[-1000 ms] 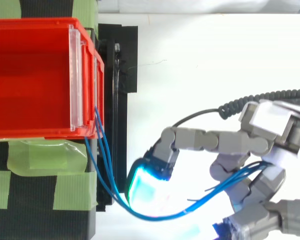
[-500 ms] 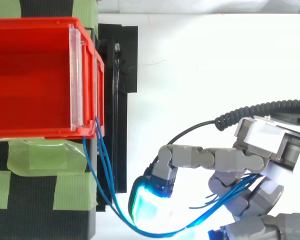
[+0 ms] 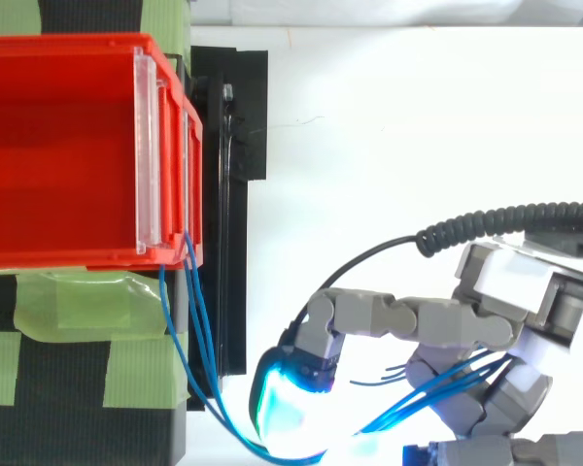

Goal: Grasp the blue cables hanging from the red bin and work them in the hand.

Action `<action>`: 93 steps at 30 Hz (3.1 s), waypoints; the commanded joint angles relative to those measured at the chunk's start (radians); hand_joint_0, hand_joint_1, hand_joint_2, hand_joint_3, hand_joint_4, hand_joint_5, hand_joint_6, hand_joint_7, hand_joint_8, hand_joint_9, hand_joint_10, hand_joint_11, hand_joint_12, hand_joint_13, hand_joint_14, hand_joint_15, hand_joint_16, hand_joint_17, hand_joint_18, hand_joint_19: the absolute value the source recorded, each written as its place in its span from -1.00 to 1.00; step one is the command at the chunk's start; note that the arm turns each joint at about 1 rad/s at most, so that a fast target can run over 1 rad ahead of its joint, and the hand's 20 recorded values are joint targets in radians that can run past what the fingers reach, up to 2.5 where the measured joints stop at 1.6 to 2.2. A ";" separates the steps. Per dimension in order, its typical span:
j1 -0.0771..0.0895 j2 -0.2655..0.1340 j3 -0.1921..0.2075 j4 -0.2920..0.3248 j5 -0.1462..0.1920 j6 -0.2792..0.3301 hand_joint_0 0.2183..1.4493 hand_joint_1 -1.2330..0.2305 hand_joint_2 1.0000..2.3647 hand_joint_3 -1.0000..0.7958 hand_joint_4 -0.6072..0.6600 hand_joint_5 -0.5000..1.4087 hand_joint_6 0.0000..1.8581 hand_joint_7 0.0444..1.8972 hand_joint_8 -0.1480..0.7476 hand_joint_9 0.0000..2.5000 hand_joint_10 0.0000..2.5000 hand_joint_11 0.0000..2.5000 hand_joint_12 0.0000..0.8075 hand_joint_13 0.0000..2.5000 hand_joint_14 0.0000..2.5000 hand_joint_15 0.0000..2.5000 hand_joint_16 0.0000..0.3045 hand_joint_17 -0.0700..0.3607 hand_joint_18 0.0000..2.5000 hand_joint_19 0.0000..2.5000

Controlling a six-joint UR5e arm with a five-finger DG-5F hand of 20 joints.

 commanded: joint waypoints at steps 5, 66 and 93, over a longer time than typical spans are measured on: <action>0.001 -0.002 0.000 0.001 -0.007 0.032 0.03 -0.19 -0.97 -0.09 0.39 0.01 -1.00 0.49 0.53 0.42 1.00 1.00 0.76 0.62 1.00 0.58 0.56 0.15 1.00 -0.48; 0.003 -0.021 -0.048 0.041 -0.007 0.086 0.08 -0.23 -0.97 -0.26 0.30 -0.03 -0.99 0.36 0.53 0.42 1.00 1.00 0.76 0.62 1.00 0.58 0.56 0.15 1.00 -0.48; 0.003 -0.021 -0.048 0.032 -0.012 0.080 0.20 -0.22 -0.96 -0.13 0.36 -0.03 -0.99 0.33 0.53 0.42 1.00 1.00 0.76 0.62 1.00 0.58 0.56 0.15 1.00 -0.48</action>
